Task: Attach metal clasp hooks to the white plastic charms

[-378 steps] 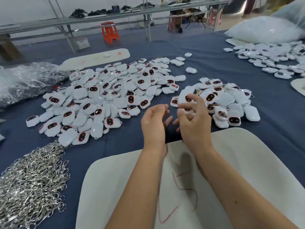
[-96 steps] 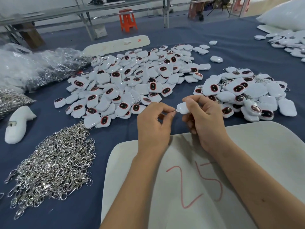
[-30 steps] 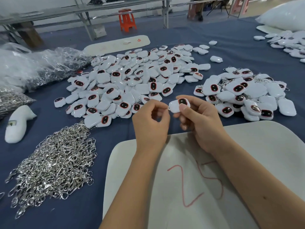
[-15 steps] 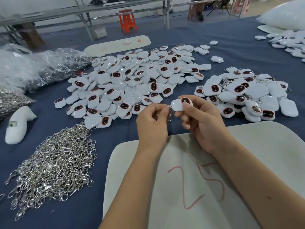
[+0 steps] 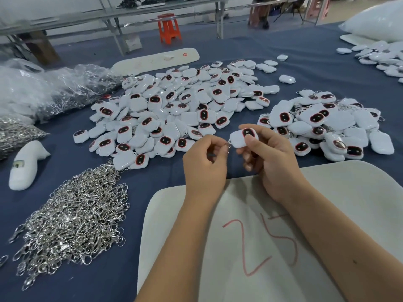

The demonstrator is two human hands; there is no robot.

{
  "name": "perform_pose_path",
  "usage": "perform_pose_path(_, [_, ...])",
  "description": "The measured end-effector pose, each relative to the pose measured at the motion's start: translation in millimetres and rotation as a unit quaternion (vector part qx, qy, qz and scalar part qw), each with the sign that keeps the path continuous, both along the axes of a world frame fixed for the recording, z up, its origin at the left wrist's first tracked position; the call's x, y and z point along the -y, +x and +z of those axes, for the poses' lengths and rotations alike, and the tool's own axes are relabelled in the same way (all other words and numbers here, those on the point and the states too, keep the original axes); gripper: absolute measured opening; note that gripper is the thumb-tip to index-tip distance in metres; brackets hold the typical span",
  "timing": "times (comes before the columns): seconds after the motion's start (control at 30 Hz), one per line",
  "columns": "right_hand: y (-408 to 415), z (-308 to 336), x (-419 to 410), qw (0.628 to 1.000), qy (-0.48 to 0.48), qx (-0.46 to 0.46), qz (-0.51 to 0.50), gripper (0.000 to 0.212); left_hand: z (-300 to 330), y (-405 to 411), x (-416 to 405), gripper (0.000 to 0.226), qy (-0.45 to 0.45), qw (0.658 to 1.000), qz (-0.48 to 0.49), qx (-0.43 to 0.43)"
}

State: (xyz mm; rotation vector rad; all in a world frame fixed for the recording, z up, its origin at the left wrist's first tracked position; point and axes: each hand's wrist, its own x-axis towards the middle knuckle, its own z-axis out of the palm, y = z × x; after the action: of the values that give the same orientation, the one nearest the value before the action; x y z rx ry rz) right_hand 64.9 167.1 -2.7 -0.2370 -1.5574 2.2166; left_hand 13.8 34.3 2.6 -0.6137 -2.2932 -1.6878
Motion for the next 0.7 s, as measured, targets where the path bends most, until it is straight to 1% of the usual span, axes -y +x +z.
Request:
perform_pose_path(0.1, [-1,-1,-3,1.000,-0.025,-0.008,0.011,0.019,-1,-1,-2,0.009,0.033,0.997,-0.040,0.064])
perform_pose_path(0.2, [-3,-3,-3,0.999,-0.029,0.005,-0.017,0.020,0,-1,-1,0.010,0.078,0.987,-0.054,0.132])
perform_pose_path(0.3, [-4,-2,-5,0.995,-0.027,0.011,-0.096,0.016,2,-2,0,0.008,0.133,0.974,-0.040,0.178])
perform_pose_path(0.37, [-4,-1,-10,0.985,0.006,-0.001,-0.172,0.018,3,-3,1,0.007,0.150,0.969,-0.031,0.193])
perform_pose_path(0.4, [-3,-1,-12,0.977,0.025,-0.009,-0.212,0.022,3,-4,1,0.007,0.152,0.968,-0.028,0.198])
perform_pose_path(0.47, [-1,0,-17,0.961,0.053,-0.017,-0.272,0.041,2,-3,1,0.006,0.146,0.968,-0.029,0.201])
perform_pose_path(0.53, [0,0,-19,0.954,0.074,-0.007,-0.290,0.065,1,-2,0,0.007,0.131,0.971,-0.031,0.196])
perform_pose_path(0.57, [0,-1,-19,0.953,0.089,0.007,-0.290,0.073,0,-2,0,0.008,0.123,0.973,-0.032,0.191])
perform_pose_path(0.63, [-1,-2,-18,0.950,0.126,0.044,-0.284,0.078,-1,-1,-2,0.009,0.109,0.977,-0.032,0.180])
perform_pose_path(0.7, [-1,-4,-16,0.945,0.167,0.070,-0.271,0.071,-2,-1,-3,0.009,0.100,0.980,-0.027,0.168])
